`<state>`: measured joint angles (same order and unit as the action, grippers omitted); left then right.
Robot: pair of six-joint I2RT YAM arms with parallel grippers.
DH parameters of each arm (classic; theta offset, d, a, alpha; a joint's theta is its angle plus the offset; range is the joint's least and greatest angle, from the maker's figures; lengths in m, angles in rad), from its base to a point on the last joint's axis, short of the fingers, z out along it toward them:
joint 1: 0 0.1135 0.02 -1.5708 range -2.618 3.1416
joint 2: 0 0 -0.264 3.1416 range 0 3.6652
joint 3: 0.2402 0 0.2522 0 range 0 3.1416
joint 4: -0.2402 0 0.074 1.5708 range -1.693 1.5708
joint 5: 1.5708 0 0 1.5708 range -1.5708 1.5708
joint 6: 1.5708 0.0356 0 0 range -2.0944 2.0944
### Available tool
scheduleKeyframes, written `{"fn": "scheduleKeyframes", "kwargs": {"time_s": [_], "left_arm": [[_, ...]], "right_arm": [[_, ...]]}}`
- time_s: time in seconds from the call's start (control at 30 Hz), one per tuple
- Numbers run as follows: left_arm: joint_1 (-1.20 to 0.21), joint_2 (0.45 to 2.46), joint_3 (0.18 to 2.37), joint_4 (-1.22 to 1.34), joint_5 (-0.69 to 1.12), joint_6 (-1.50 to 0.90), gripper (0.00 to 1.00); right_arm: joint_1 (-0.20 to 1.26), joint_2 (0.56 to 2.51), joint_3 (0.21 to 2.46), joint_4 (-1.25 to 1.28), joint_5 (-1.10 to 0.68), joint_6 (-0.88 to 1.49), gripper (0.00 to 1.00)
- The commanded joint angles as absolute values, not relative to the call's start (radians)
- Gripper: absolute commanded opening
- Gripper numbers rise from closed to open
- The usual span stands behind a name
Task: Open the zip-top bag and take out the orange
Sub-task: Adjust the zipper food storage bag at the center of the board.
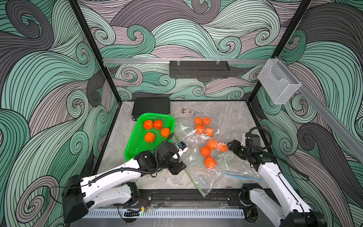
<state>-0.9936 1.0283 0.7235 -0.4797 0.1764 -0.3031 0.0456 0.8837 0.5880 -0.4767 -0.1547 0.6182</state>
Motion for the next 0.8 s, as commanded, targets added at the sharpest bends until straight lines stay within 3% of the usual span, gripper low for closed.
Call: {"fn": "scheduleKeyframes", "kwargs": {"time_s": [0.0,0.07,0.27,0.43,0.6,0.7,0.77], "left_arm": [[-0.997,1.086,0.695,-0.448,0.332,-0.45,0.45],[-1.002,1.14,0.692,-0.48,0.33,-0.496,0.4],[-1.011,1.243,0.615,-0.229,0.354,-0.635,0.39],[-1.014,1.297,0.661,-0.24,0.295,-0.617,0.48],[-1.014,1.339,0.676,-0.239,0.243,-0.613,0.53],[-1.013,1.389,0.675,-0.225,0.237,-0.614,0.53],[-1.013,1.416,0.673,-0.217,0.226,-0.616,0.53]], "right_arm": [[0.044,0.911,0.681,-0.549,-0.119,0.55,0.61],[0.046,0.961,0.731,-0.583,-0.118,0.511,0.62],[0.098,1.186,0.82,-0.56,-0.15,0.455,0.65],[0.154,1.407,0.927,-0.593,-0.161,0.411,0.69],[0.19,1.483,0.926,-0.56,-0.108,0.407,0.68],[0.193,1.503,0.923,-0.557,-0.139,0.406,0.49],[0.194,1.492,0.91,-0.545,-0.151,0.41,0.3]]}}
